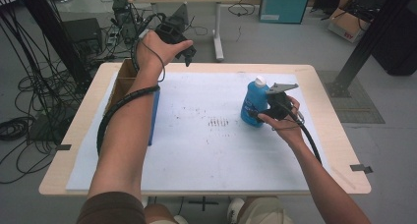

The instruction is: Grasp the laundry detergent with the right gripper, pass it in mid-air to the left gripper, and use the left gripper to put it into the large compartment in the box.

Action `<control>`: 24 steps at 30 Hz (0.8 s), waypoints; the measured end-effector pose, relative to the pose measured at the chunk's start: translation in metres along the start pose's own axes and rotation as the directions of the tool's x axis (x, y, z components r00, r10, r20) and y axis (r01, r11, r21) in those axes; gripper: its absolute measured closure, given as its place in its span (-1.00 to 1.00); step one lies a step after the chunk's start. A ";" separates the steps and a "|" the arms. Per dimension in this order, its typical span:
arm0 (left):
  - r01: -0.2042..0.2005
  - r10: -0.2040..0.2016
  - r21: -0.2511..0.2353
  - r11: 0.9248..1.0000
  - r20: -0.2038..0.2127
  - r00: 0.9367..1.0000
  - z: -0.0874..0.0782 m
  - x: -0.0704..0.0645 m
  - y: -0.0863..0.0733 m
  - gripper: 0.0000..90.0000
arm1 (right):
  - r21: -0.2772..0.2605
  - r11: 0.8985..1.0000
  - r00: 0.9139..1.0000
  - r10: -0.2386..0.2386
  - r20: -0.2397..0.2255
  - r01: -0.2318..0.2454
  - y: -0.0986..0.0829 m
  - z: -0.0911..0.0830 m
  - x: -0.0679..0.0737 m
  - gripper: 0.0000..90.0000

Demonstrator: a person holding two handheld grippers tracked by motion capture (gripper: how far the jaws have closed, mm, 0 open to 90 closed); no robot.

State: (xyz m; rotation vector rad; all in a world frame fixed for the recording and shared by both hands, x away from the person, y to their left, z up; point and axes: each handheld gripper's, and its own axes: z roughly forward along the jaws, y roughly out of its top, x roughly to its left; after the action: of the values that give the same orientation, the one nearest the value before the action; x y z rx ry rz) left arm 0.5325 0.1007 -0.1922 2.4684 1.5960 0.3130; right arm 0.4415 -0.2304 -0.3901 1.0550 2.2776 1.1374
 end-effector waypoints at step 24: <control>0.001 -0.001 -0.002 1.000 -0.004 1.000 -0.002 0.001 -0.001 -0.89 | -0.017 1.000 1.000 0.000 0.008 0.001 0.000 0.001 -0.001 -0.96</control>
State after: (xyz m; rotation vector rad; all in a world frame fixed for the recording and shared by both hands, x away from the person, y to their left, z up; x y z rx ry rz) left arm 0.5315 0.1022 -0.1907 2.4676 1.5974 0.3191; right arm 0.4428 -0.2303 -0.3911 1.0507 2.2578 1.1481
